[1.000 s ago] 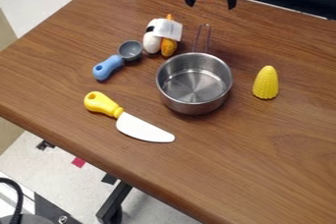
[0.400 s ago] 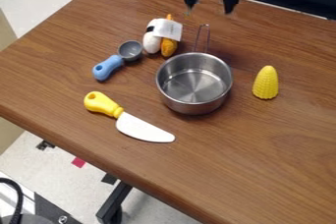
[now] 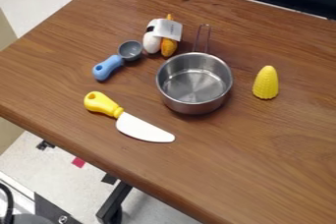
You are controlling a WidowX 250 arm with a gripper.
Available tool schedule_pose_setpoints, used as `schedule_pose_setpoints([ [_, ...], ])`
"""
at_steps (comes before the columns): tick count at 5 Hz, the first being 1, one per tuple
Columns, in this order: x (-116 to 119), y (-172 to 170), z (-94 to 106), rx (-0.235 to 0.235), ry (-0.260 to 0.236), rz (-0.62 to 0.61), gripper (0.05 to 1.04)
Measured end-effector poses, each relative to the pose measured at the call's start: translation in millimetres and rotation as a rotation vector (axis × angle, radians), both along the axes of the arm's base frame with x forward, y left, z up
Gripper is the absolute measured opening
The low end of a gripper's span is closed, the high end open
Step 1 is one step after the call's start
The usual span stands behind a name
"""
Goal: Picks some items to the bowl in the middle of the table
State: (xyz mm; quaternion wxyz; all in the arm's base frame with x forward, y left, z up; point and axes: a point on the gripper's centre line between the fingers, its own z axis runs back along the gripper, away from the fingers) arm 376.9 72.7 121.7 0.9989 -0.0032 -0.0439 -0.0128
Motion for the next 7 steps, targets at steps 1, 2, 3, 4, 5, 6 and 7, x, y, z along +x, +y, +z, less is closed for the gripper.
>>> schedule_pose_setpoints([
  [1, -6, 13, -12.1, -0.020, -0.001, 0.055, 1.000],
  [2, -5, 21, -21.4, -0.038, -0.016, 0.114, 1.001],
  [3, -9, 25, -36.4, -0.074, -0.035, 0.128, 1.001],
  [4, -11, 28, -49.9, -0.059, -0.044, 0.121, 1.000],
  [5, -14, 29, -56.6, -0.072, -0.052, 0.124, 1.001],
  [6, -19, 27, -66.4, -0.076, -0.053, 0.134, 1.001],
  [7, -18, 26, -71.6, -0.078, -0.050, 0.138, 1.001],
])
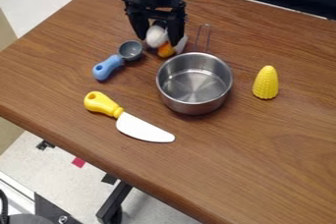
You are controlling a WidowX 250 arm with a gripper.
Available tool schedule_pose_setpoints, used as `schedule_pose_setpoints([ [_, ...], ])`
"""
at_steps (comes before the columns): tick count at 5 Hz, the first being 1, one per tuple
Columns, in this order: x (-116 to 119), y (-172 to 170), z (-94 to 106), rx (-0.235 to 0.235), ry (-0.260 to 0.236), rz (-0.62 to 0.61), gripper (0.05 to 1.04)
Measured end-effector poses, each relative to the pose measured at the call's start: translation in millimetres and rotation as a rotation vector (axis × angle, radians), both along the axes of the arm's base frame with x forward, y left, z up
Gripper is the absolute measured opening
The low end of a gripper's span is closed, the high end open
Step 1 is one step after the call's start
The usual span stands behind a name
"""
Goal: Picks some items to the bowl in the middle of the table
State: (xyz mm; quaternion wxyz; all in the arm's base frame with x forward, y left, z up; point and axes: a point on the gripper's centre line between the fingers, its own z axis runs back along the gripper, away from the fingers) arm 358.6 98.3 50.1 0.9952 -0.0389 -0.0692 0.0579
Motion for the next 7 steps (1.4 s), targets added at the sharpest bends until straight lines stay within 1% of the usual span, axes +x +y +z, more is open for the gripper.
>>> schedule_pose_setpoints([
  [1, 1, 1, -5.0, 0.022, 0.007, 0.010, 0.949],
  [2, 2, 0, -7.2, 0.026, 0.013, 0.016, 0.763],
  [3, 5, 0, -6.9, 0.032, -0.004, 0.018, 0.717],
  [4, 8, -1, -6.8, 0.045, -0.023, 0.020, 0.715],
  [5, 11, -2, -3.2, 0.083, -0.059, 0.016, 0.712],
  [6, 14, -1, 18.1, 0.172, -0.161, 0.064, 0.600],
  [7, 10, -7, 52.8, 0.138, -0.222, 0.071, 0.567],
])
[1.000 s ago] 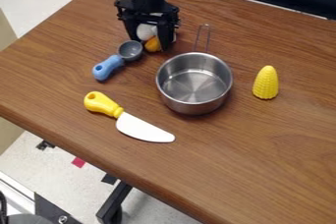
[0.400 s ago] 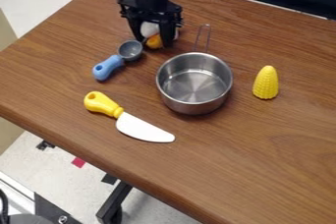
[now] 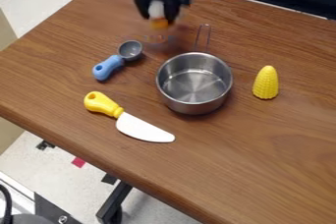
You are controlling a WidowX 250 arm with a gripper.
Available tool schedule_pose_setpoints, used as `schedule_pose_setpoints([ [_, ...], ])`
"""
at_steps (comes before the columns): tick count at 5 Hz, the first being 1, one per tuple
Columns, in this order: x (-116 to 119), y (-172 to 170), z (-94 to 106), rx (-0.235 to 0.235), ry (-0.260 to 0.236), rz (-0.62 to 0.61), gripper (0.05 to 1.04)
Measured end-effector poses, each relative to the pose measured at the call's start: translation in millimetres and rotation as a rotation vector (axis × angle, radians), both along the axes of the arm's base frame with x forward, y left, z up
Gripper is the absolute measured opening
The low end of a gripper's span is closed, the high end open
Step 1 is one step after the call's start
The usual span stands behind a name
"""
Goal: Picks some items to the bowl in the middle of the table
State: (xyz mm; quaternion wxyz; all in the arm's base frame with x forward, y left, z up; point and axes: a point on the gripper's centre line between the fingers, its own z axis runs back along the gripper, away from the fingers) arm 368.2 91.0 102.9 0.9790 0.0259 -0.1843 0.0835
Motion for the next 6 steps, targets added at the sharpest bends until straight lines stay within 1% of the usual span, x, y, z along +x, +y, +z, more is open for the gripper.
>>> schedule_pose_setpoints([
  [1, -14, -13, 17.0, -0.056, 0.037, -0.047, 0.567],
  [2, -37, -35, 26.4, -0.089, 0.107, -0.224, 0.567],
  [3, -60, -57, 16.0, -0.075, 0.185, -0.328, 0.567],
  [4, -72, -80, 1.3, -0.040, 0.248, -0.430, 0.567],
  [5, -74, -93, -11.2, -0.001, 0.280, -0.443, 0.568],
  [6, -72, -95, -18.4, -0.004, 0.287, -0.424, 0.567],
])
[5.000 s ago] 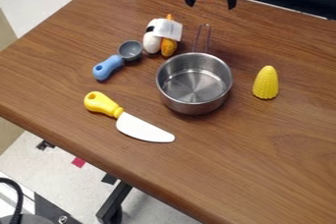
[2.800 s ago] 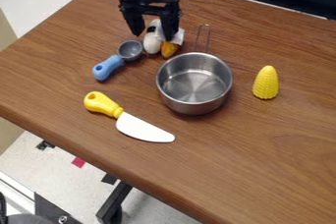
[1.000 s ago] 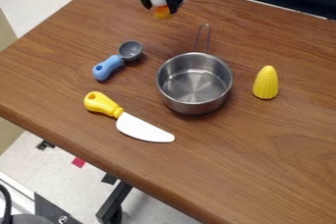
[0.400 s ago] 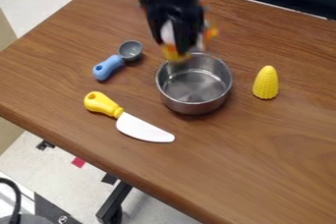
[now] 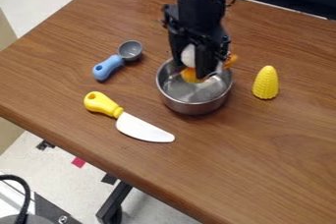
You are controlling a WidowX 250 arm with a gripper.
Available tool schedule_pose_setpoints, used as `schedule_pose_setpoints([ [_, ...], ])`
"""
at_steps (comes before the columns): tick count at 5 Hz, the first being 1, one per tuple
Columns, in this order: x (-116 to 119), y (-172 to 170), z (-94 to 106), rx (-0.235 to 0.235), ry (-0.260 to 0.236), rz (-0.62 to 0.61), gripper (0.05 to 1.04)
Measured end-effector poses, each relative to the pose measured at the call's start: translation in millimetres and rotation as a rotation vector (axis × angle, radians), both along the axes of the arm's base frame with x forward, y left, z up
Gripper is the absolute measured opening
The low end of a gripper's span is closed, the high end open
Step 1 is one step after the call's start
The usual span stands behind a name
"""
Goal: Picks some items to the bowl in the middle of the table
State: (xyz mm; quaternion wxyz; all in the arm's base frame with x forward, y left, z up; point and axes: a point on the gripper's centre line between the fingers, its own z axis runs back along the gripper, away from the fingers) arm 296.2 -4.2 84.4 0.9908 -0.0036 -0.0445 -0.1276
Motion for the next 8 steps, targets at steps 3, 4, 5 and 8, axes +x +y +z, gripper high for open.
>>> schedule_pose_setpoints([
  [3, -6, 15, -5.0, -0.031, 0.092, 0.061, 0.903],
  [4, -4, 22, 1.3, -0.052, 0.096, 0.078, 1.005],
  [5, -3, 31, 6.5, -0.082, 0.096, 0.104, 1.001],
  [8, 21, 26, 19.2, -0.120, -0.029, 0.065, 1.001],
])
